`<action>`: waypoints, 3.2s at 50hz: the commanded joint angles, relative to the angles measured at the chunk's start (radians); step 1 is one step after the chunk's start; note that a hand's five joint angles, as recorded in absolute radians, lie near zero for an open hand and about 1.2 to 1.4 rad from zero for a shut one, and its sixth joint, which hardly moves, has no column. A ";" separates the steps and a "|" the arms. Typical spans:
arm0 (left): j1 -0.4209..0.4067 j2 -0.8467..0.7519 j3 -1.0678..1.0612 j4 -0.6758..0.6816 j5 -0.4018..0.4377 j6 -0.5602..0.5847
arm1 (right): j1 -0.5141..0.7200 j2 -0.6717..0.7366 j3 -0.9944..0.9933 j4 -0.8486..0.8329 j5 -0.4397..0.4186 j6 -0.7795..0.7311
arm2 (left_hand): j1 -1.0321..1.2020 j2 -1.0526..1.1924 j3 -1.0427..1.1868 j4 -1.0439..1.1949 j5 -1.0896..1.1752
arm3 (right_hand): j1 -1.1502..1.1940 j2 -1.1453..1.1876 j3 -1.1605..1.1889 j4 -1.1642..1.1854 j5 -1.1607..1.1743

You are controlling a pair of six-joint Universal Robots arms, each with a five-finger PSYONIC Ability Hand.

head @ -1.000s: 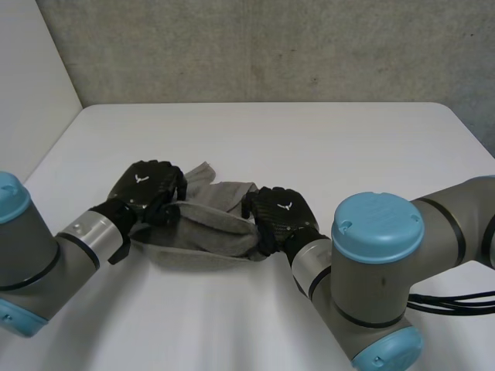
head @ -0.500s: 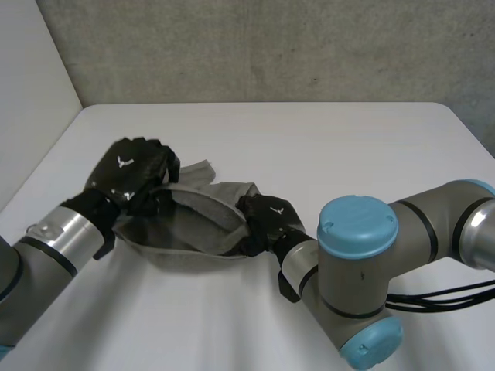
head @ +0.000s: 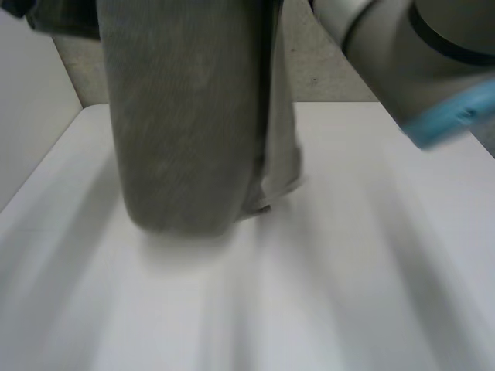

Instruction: Fold the towel.

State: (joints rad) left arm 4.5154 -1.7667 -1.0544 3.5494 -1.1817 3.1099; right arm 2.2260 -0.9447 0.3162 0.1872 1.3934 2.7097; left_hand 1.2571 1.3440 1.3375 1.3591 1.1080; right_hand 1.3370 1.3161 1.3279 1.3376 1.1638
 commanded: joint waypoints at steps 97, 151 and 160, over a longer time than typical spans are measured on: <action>0.166 -0.031 -0.940 0.149 0.119 0.457 | -0.447 -0.022 1.279 -0.430 -0.113 -0.025 | 0.139 0.052 0.059 0.037 0.114 | -0.788 -0.767 -0.779 -0.789 -0.789; 0.174 0.206 -0.882 0.120 0.111 0.389 | -0.448 -0.441 1.143 -0.209 -0.109 -0.007 | 0.139 0.052 0.059 0.037 0.114 | 0.059 0.080 0.068 0.059 0.058; 0.177 0.372 -0.728 0.016 0.128 0.134 | -0.485 -0.568 0.879 0.015 -0.114 0.090 | 0.139 0.052 0.059 0.037 0.114 | 0.059 0.080 0.068 0.059 0.058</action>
State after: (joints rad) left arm 4.6908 -1.4795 -1.8799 3.6293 -1.0635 3.3929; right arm 1.7594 -1.4676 1.3704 0.0665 1.2838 2.7491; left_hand 1.2745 1.3475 1.3412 1.3626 1.1501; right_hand 1.3097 1.3019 1.3268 1.3325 1.1419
